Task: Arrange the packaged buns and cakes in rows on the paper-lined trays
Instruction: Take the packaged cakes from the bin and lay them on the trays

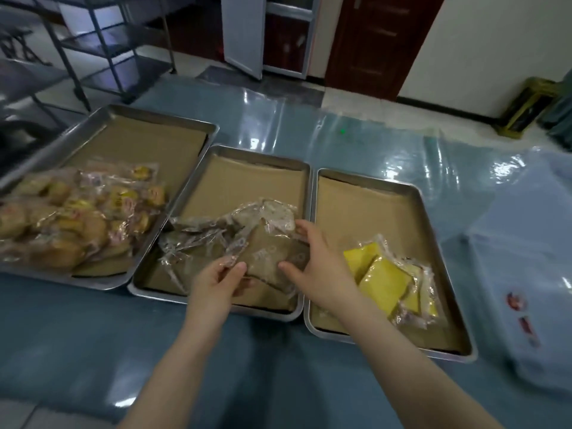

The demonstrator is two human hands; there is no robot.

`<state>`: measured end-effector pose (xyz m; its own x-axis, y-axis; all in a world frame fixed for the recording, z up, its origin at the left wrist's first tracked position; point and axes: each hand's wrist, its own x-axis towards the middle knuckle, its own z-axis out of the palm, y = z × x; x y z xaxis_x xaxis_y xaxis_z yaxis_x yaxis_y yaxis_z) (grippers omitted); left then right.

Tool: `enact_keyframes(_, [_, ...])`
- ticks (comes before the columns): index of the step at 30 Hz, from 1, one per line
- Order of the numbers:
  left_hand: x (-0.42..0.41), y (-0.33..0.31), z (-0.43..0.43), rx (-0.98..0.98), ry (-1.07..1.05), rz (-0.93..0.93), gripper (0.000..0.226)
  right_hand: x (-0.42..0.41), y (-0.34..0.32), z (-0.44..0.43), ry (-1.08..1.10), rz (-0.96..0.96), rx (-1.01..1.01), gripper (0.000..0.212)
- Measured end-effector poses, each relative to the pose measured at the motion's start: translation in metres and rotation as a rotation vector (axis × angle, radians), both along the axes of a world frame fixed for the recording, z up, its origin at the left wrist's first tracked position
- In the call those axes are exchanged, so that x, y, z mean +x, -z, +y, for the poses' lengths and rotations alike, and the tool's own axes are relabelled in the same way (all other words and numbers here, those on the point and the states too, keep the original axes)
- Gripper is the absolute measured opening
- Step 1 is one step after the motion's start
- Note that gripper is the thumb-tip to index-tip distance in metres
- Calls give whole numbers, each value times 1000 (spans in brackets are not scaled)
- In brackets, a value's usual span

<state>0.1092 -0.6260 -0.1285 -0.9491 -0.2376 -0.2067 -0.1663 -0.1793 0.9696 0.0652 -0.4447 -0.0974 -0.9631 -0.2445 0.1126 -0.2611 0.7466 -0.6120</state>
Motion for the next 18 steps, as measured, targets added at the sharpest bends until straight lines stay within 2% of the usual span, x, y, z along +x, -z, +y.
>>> enact_keyframes(2, [2,15,-13,-37,-18,-43,14,-1,20,-11,21,-63,28,63])
enact_keyframes(5, [3,40,-29,-235,3,-101,14,-3,48,-28,-37,-121,197,52])
enact_keyframes(9, [7,59,-37,-437,79,-143,35,-4,75,-40,-4,-136,367,61])
enact_keyframes(11, [7,60,-38,-540,98,-157,39,-4,77,-35,2,-130,361,68])
enact_keyframes(13, [5,57,-44,-651,111,-163,40,-3,75,-22,-15,-111,340,66])
enact_keyframes(15, [2,54,-51,-757,104,-145,37,-1,70,-2,-12,-94,275,54])
enact_keyframes(18, [-1,44,-54,-864,61,-52,27,11,62,34,89,-29,167,25])
